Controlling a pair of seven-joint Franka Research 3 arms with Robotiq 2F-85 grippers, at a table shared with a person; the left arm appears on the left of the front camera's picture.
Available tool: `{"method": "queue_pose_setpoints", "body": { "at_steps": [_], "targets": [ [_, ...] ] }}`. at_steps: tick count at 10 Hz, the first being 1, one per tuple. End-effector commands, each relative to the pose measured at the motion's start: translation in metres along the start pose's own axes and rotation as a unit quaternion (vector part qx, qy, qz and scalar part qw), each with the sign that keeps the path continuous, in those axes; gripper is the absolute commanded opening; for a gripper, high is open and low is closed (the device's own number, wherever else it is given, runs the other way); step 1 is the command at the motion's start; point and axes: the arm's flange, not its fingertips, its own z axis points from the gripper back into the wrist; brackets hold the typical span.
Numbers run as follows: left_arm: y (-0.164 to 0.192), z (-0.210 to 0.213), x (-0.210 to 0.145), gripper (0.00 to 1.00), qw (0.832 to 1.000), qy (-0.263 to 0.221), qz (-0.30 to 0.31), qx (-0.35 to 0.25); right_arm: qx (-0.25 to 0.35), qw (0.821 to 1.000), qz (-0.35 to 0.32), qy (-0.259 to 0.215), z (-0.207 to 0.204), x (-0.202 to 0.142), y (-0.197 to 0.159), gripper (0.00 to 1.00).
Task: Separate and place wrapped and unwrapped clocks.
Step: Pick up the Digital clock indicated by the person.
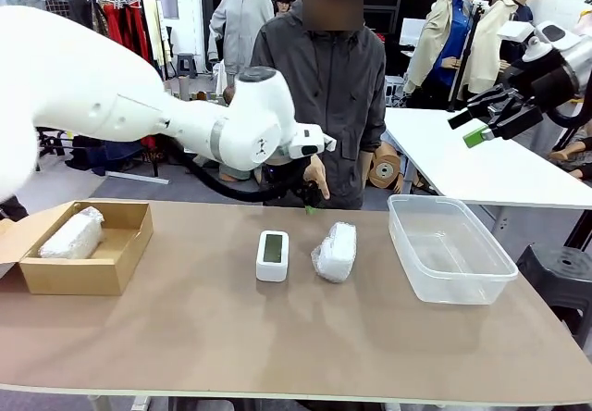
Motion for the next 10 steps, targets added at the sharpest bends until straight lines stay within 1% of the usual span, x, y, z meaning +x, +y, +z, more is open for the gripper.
{"method": "queue_pose_setpoints", "body": {
  "at_steps": [1, 2, 3, 5, 6, 7, 10],
  "targets": [
    [-0.025, -0.018, 0.042, 1.0, 0.993, 0.068, 0.09, 0.04, 0.001, 1.0, 0.002, -0.002, 0.001, 0.001, 0.0, 1.0],
    [-0.028, -0.025, 0.047, 1.0, 0.988, 0.063, 0.136, 0.032, 0.001, 1.0, 0.002, -0.002, 0.001, 0.001, 0.0, 1.0],
    [-0.031, -0.031, 0.053, 1.0, 0.984, 0.052, 0.173, 0.001, 0.001, 1.0, 0.002, -0.002, 0.001, 0.001, 0.0, 1.0],
    [-0.034, -0.033, 0.064, 1.0, 0.983, 0.034, 0.182, -0.016, 0.001, 1.0, 0.002, -0.002, 0.001, 0.001, 0.0, 1.0],
    [-0.039, -0.036, 0.071, 1.0, 0.981, 0.023, 0.193, -0.014, 0.001, 1.0, 0.002, -0.002, 0.001, 0.001, 0.0, 1.0],
    [-0.04, -0.036, 0.048, 1.0, 0.984, 0.051, 0.17, -0.003, 0.001, 1.0, 0.002, -0.002, 0.001, 0.001, 0.0, 1.0],
    [-0.04, -0.036, 0.048, 1.0, 0.984, 0.051, 0.17, -0.003, 0.001, 1.0, 0.002, -0.002, 0.001, 0.001, 0.0, 1.0]
  ]
}}
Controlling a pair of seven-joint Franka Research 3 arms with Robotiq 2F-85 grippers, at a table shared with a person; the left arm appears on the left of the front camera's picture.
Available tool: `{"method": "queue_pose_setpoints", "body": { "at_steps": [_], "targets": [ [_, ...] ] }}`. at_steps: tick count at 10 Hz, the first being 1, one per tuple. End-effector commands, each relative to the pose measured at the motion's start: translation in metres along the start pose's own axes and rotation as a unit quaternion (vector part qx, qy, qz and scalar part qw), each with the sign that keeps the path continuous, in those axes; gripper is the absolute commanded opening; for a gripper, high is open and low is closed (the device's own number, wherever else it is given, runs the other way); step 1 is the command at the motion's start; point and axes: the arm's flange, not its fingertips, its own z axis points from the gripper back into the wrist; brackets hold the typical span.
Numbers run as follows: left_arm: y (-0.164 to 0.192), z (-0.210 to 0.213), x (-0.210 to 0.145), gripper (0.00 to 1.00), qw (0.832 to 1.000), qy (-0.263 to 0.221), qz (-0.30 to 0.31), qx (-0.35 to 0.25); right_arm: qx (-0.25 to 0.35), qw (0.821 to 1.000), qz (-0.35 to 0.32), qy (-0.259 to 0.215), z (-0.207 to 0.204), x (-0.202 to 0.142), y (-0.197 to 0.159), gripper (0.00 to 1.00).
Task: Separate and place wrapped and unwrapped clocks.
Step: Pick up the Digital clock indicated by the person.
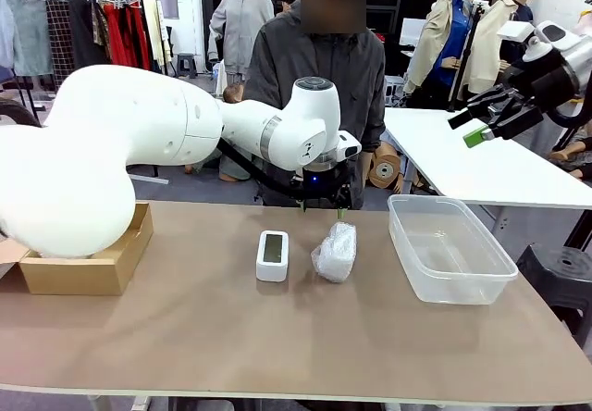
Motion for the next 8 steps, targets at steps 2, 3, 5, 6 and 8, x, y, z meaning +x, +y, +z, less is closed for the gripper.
{"method": "queue_pose_setpoints", "body": {
  "at_steps": [2, 3, 5, 6, 8],
  "targets": [
    [-0.008, -0.001, 0.003, 1.0, 1.0, 0.005, 0.009, -0.008, 0.001, 1.0, 0.002, -0.002, 0.0, 0.001, 0.0, 1.0],
    [-0.016, -0.003, 0.005, 1.0, 1.0, 0.005, 0.005, -0.008, 0.001, 1.0, 0.002, -0.002, 0.0, 0.001, 0.0, 1.0],
    [-0.033, -0.005, 0.006, 1.0, 0.999, 0.017, 0.01, -0.03, 0.001, 1.0, 0.002, -0.002, 0.0, 0.001, 0.0, 1.0],
    [-0.042, -0.008, 0.004, 1.0, 0.999, 0.025, 0.009, -0.025, 0.001, 1.0, 0.002, -0.002, 0.0, 0.001, 0.0, 1.0],
    [-0.054, -0.019, -0.004, 1.0, 0.998, 0.046, -0.002, -0.033, 0.001, 1.0, 0.002, -0.002, 0.0, 0.001, 0.0, 1.0]
  ]
}}
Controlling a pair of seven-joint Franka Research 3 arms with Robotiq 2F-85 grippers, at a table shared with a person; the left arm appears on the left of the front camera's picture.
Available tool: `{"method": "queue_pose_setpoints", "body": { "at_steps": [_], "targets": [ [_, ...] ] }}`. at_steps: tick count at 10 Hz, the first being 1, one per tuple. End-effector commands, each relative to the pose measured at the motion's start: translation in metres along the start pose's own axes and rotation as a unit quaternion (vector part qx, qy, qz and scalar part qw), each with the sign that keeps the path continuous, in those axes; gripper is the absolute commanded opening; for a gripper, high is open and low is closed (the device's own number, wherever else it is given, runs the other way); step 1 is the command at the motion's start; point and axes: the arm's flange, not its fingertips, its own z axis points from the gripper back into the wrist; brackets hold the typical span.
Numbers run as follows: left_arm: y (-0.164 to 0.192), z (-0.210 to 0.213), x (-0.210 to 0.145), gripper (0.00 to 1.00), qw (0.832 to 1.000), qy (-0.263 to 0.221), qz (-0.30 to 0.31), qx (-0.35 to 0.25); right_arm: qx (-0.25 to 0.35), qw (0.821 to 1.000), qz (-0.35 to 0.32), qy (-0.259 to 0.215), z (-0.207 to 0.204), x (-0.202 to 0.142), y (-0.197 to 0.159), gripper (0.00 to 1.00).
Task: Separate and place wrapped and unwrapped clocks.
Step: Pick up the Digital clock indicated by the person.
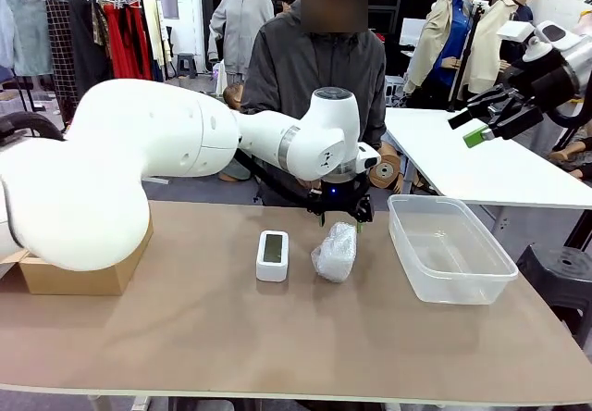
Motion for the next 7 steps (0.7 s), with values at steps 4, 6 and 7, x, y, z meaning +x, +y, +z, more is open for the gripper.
{"method": "queue_pose_setpoints", "body": {
  "at_steps": [4, 6, 7],
  "targets": [
    [-0.007, -0.028, -0.004, 1.0, 0.999, 0.035, -0.015, 0.016, 0.001, 1.0, 0.002, -0.002, 0.0, 0.001, 0.0, 1.0],
    [-0.006, -0.034, -0.009, 1.0, 0.999, 0.027, -0.02, 0.014, 0.001, 1.0, 0.002, -0.002, 0.0, 0.001, 0.0, 1.0],
    [-0.008, -0.039, -0.013, 1.0, 0.999, 0.03, -0.028, 0.007, 0.001, 1.0, 0.002, -0.002, 0.0, 0.001, 0.0, 1.0]
  ]
}}
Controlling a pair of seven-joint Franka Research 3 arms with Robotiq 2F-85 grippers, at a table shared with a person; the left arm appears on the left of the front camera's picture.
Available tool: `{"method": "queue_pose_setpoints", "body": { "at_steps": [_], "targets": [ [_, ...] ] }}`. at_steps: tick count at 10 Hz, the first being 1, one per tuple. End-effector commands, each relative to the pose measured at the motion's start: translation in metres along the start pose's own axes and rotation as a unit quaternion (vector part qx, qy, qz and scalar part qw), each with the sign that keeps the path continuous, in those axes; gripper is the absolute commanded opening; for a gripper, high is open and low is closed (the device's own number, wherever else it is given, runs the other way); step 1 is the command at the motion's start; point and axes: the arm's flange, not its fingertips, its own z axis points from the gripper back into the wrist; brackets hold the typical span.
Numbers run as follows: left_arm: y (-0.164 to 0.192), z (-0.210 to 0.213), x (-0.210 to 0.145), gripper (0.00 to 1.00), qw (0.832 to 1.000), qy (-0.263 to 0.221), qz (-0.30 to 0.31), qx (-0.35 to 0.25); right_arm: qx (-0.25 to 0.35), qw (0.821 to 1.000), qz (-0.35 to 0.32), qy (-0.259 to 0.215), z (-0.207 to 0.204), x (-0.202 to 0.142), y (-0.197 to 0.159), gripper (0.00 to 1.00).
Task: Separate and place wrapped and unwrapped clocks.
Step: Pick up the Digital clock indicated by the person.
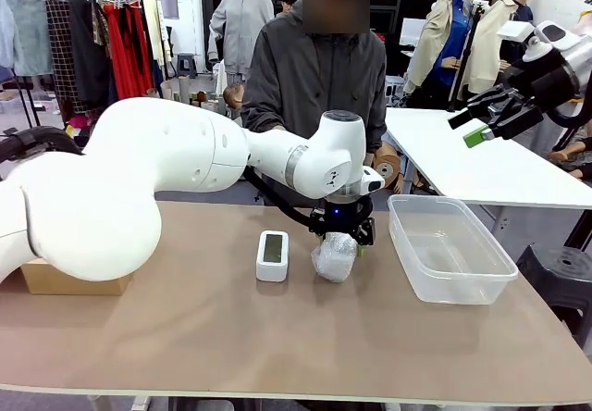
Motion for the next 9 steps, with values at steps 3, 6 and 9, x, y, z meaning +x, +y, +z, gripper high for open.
{"method": "queue_pose_setpoints", "body": {
  "at_steps": [3, 6, 9],
  "targets": [
    [0.003, 0.007, -0.004, 0.61, 0.996, -0.028, -0.081, -0.003, 0.001, 1.0, 0.002, -0.002, 0.0, 0.001, 0.0, 1.0],
    [0.007, 0.013, -0.004, 0.02, 0.996, -0.026, -0.083, 0.019, 0.001, 1.0, 0.002, -0.002, 0.0, 0.001, 0.0, 1.0],
    [0.011, 0.032, 0.006, 0.0, 0.994, -0.034, -0.099, 0.046, 0.001, 1.0, 0.002, -0.002, 0.0, 0.001, 0.0, 1.0]
  ]
}}
